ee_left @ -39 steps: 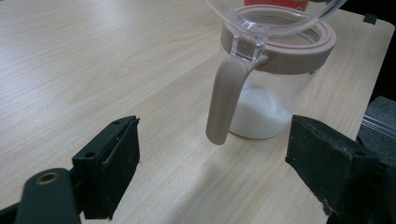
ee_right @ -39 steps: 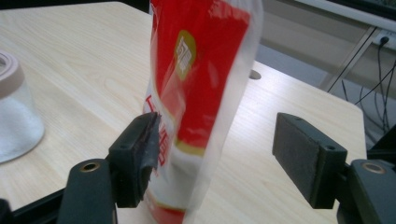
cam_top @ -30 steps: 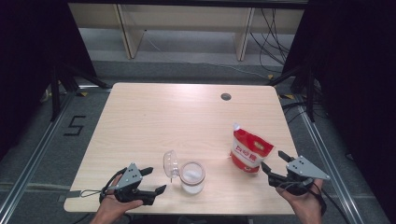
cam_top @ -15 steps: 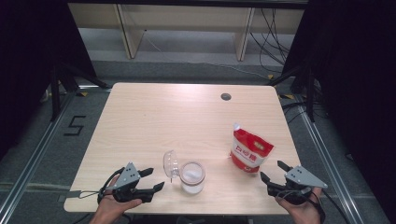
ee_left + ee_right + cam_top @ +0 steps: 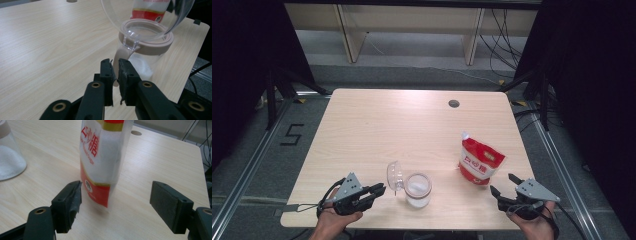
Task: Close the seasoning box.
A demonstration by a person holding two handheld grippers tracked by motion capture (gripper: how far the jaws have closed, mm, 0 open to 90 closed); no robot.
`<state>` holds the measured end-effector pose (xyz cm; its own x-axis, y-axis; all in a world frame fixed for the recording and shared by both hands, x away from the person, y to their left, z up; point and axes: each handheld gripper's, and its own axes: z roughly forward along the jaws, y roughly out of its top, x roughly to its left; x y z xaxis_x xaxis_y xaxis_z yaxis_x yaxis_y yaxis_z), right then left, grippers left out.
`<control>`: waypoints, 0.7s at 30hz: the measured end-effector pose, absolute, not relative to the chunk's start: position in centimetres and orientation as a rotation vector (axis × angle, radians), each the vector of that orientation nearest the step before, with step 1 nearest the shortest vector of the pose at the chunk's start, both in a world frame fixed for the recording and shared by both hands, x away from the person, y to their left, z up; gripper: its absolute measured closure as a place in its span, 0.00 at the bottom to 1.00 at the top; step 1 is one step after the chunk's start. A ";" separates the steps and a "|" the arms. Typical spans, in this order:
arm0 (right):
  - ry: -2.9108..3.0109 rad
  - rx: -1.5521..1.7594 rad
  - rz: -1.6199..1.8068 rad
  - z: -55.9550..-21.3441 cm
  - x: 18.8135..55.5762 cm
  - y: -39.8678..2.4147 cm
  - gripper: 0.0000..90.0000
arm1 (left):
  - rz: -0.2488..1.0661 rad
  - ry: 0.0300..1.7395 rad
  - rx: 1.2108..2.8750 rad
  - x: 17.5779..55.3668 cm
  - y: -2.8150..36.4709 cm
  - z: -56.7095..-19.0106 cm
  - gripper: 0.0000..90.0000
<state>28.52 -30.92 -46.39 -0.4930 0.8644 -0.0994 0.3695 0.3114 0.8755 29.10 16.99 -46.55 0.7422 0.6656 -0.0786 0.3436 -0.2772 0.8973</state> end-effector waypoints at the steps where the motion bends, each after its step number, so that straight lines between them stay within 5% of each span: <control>1: 2.012 1.092 1.122 -46.4 28.5 -30.9 0.30 | 0.385 0.759 1.881 29.2 16.9 -46.4 0.92; 21: 2.013 1.091 1.081 -46.4 28.4 -31.0 0.31 | 0.376 0.703 1.873 29.1 14.7 -45.1 0.99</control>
